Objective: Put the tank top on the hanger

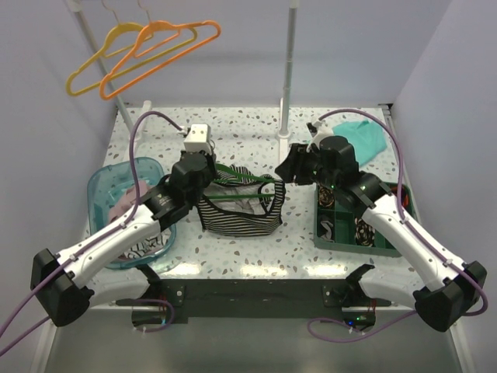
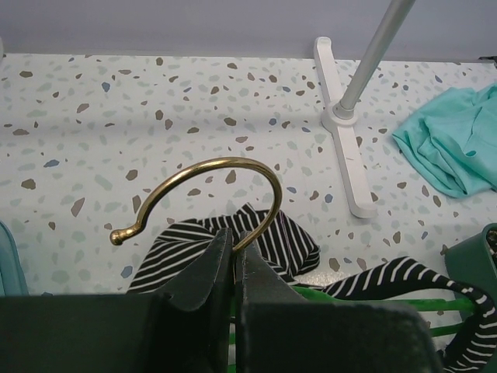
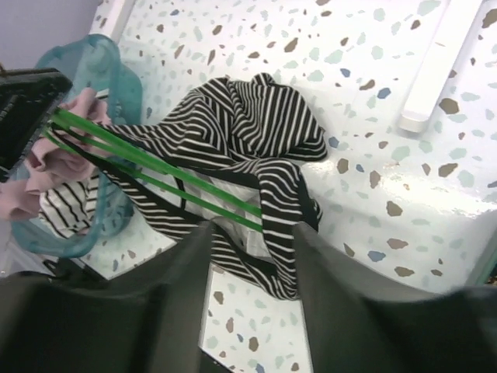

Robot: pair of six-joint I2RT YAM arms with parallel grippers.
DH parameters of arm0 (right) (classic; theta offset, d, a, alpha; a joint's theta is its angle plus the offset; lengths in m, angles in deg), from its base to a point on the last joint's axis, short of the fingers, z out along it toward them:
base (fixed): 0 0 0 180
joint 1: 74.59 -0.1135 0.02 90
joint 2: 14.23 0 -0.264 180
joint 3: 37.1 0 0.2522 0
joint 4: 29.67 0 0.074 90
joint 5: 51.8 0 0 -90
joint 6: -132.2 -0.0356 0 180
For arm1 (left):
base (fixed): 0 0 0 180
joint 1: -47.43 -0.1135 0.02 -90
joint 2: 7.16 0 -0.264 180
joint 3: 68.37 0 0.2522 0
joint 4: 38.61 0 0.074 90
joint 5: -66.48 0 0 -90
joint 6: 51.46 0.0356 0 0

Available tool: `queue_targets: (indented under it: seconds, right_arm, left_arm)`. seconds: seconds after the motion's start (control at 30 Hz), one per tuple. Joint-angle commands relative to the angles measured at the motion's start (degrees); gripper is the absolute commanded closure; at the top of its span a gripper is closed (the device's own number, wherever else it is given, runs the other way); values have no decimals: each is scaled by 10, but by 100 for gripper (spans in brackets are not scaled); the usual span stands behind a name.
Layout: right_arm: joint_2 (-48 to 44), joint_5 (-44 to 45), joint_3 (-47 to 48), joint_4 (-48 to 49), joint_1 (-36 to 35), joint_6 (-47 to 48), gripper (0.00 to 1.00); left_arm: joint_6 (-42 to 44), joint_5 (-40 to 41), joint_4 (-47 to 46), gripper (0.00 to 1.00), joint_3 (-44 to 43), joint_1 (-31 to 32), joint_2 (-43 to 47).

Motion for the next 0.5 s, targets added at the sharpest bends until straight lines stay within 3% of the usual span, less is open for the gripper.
queue_targets:
  seconds: [0.0,0.1,0.47]
  right_arm:
    - [-7,32,-6,-14,-18,36,58]
    - [8,81,3,-39,-54,58,66]
    - [24,179,7,-71,-108,73,67]
  left_arm:
    - [-11,1,-37,100,-19,2,19]
    - [-10,-2,-37,100,-22,3,18]
    - [0,-10,-28,100,-52,3,14]
